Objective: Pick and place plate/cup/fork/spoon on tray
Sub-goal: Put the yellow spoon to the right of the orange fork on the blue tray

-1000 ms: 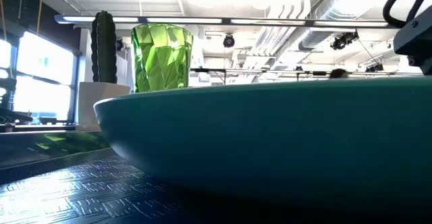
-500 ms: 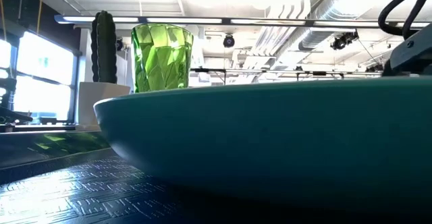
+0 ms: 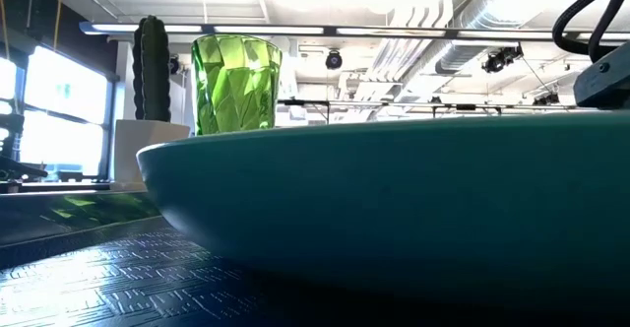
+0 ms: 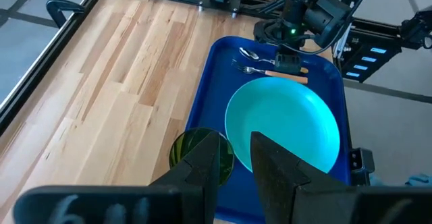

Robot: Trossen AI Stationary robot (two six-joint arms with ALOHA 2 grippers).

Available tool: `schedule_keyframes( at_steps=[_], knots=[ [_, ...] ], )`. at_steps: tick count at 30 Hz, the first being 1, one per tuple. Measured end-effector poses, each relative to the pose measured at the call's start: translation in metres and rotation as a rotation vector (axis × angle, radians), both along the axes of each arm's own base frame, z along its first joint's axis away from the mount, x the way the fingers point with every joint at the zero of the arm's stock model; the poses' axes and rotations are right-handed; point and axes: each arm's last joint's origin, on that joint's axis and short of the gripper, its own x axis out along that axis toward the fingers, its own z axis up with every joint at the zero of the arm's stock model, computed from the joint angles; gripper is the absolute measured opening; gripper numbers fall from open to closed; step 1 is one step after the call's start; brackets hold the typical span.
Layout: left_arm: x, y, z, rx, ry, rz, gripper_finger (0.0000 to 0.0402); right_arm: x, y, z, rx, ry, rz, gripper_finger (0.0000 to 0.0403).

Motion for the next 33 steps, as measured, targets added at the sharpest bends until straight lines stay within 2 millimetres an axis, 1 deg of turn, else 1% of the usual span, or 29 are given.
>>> schedule_keyframes(
  at_steps=[5, 25, 33],
  knots=[
    [0.0, 0.0, 0.0, 0.0, 0.0, 0.0, 0.0074, 0.0, 0.0, 0.0, 0.0, -0.001, 0.002, 0.0064],
    [0.0, 0.0, 0.0, 0.001, 0.0, 0.0, 0.0074, 0.0004, 0.0005, 0.0002, 0.005, -0.01, 0.019, 0.0067],
    [0.0, 0.0, 0.0, 0.0, 0.0, 0.0, 0.0074, -0.0003, 0.0013, 0.0003, 0.033, 0.014, 0.025, 0.0067]
  ],
)
